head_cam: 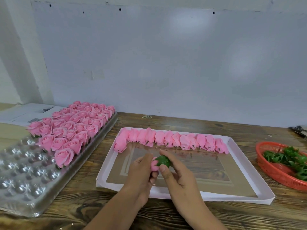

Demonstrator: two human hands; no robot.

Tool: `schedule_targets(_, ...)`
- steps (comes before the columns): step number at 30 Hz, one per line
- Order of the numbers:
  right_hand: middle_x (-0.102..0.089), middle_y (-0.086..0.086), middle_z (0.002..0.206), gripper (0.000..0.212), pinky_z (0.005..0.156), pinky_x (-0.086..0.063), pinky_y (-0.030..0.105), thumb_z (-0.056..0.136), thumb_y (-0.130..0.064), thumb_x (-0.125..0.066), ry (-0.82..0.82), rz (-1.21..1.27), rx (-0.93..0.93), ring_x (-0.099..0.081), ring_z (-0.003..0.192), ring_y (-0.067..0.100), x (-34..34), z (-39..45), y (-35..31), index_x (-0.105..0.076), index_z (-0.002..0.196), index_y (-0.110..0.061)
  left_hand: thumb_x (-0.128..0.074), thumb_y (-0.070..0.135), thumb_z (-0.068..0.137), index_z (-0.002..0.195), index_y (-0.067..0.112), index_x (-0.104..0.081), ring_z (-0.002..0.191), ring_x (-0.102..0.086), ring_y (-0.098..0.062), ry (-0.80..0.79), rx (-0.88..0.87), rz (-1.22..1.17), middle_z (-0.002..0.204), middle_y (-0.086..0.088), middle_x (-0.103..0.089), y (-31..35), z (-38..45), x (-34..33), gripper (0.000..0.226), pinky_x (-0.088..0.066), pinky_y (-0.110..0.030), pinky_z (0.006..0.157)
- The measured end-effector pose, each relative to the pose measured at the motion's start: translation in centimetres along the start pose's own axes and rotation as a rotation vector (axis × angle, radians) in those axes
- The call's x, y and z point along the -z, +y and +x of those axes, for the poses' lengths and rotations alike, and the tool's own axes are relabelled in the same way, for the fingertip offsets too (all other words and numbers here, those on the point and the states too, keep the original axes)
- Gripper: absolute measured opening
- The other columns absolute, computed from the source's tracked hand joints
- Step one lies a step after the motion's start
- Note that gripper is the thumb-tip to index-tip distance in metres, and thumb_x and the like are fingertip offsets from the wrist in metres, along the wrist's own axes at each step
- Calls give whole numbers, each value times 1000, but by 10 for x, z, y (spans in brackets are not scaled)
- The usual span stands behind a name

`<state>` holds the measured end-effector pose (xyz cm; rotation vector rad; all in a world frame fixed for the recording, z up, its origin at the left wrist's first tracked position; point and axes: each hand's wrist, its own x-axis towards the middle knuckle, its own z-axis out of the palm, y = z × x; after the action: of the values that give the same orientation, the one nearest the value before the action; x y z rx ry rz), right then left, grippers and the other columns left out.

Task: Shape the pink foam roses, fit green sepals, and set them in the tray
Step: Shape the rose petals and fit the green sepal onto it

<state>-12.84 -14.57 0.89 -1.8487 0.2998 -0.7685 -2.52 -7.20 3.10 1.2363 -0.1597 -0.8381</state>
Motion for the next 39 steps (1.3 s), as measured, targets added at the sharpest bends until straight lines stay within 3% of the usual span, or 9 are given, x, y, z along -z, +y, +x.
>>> schedule_targets(13,-67,-26,115,40,84,-45,5,93,-38,-57,-14,-14,1,-61,108,-5,1,-3,-1,-52,131,-51,-50,20,102,78,8,-58,41,-43,-7,34,-8,49,52,-2,-53,-2,0,0,28,-33,-19,36)
schedule_targets(28,-68,-27,111,37,83,-44,3,94,-42,-55,-17,15,-20,-63,104,-6,2,-1,-4,-51,128,-57,-50,17,101,82,6,-60,39,-42,-6,20,-2,56,50,-1,-52,-2,1,-2,25,-32,-19,34)
schedule_targets(32,-69,-26,112,41,80,-46,4,95,-34,-58,-38,4,-25,-67,100,-2,1,-4,-5,-50,131,-51,-51,20,102,82,8,-58,40,-44,-6,39,12,38,52,0,-54,-3,2,0,25,-34,-18,35)
schedule_targets(37,-65,-30,115,43,82,-45,5,93,-34,-59,-11,-60,9,-63,106,-3,1,-2,-12,-52,120,-67,-50,17,101,79,8,-58,39,-43,-6,43,16,29,51,-1,-53,-3,3,0,25,-32,-18,33)
schedule_targets(39,-62,-24,114,43,84,-46,8,94,-29,-61,29,-125,59,-59,110,-1,2,-1,-12,-54,120,-63,-50,14,100,77,9,-57,40,-42,-6,32,18,25,51,-1,-53,-3,3,0,25,-32,-18,33)
